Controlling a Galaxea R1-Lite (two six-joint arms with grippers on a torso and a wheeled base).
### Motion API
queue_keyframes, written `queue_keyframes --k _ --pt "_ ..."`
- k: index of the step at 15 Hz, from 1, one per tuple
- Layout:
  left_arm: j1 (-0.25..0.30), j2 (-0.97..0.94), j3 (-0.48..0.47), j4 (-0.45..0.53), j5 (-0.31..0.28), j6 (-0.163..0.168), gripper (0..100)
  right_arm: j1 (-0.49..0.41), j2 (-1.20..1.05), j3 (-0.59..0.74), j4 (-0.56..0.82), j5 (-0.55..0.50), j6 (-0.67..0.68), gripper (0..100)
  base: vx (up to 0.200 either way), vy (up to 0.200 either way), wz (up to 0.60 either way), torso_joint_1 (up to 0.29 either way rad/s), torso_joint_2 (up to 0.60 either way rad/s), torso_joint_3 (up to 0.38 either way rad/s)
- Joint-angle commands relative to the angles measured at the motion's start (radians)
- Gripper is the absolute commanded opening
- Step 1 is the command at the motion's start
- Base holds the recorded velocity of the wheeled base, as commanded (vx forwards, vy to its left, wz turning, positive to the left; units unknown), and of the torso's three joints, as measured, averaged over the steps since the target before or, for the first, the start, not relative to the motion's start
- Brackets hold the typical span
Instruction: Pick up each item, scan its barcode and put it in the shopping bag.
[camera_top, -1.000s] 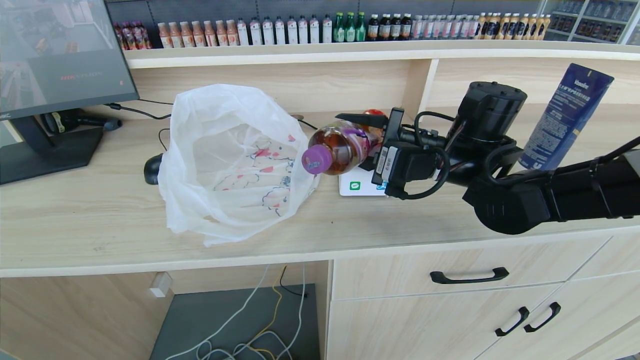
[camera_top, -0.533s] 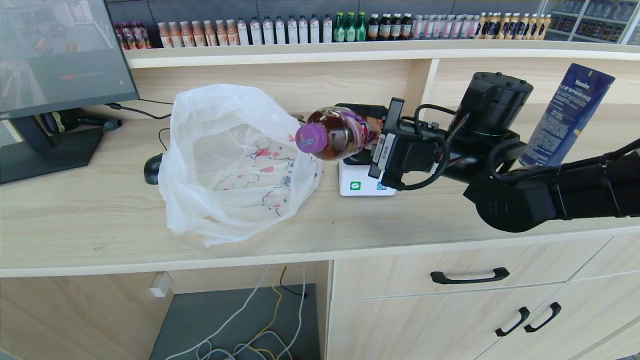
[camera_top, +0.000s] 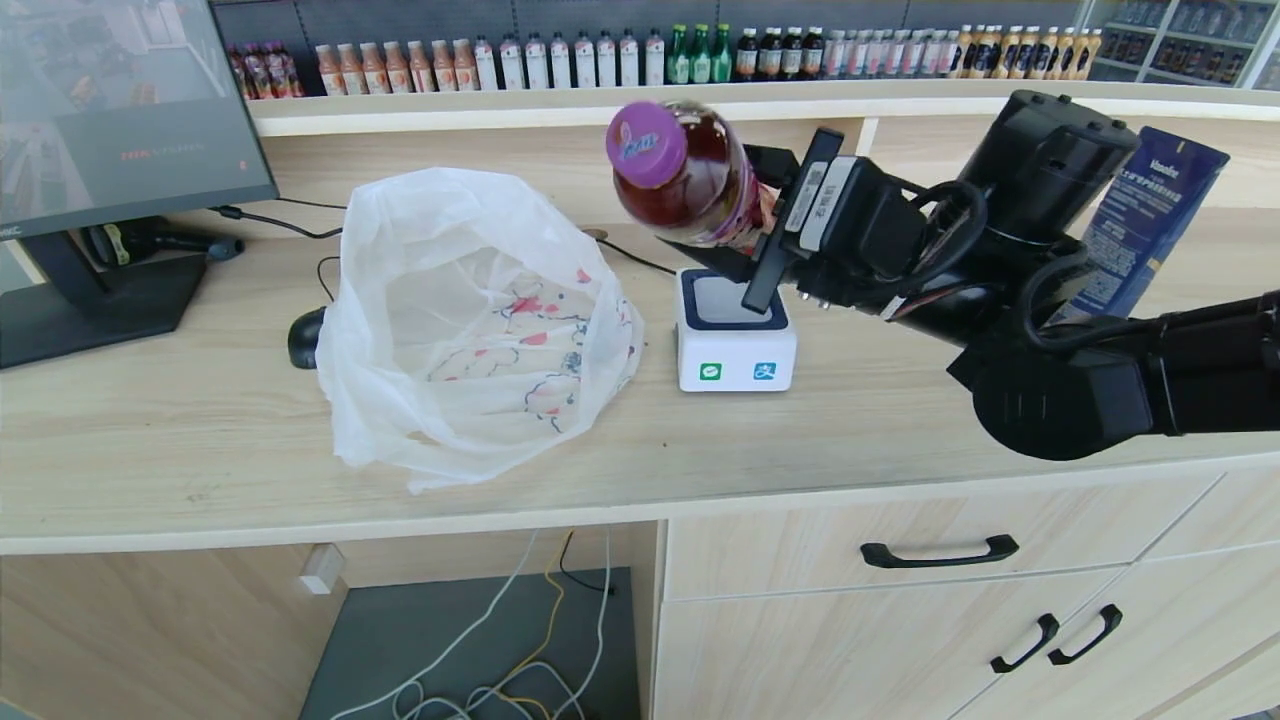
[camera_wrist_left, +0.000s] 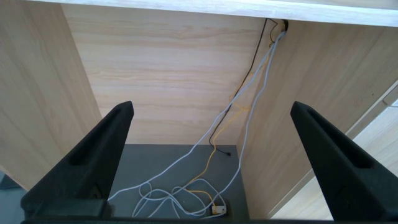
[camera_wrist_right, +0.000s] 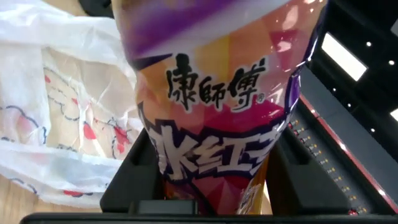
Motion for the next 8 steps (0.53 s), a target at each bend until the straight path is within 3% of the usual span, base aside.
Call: queue_keyframes --k 1,5,8 --pt "0.000 0.000 0.000 0.000 0.000 -0.001 100 0.020 -0.008 0.005 -0.052 -0.038 0.076 0 0.000 0.000 0.00 0.000 0.00 0.000" --pt "0.000 0.000 0.000 0.000 0.000 -0.001 100 0.119 -0.006 0.024 -0.193 -0.217 0.334 0 0.000 0.000 0.00 0.000 0.00 0.000" --pt "0.000 0.000 0.000 0.000 0.000 -0.001 100 0.110 -0.006 0.031 -0.242 -0.243 0.453 0 0.000 0.000 0.00 0.000 0.00 0.000"
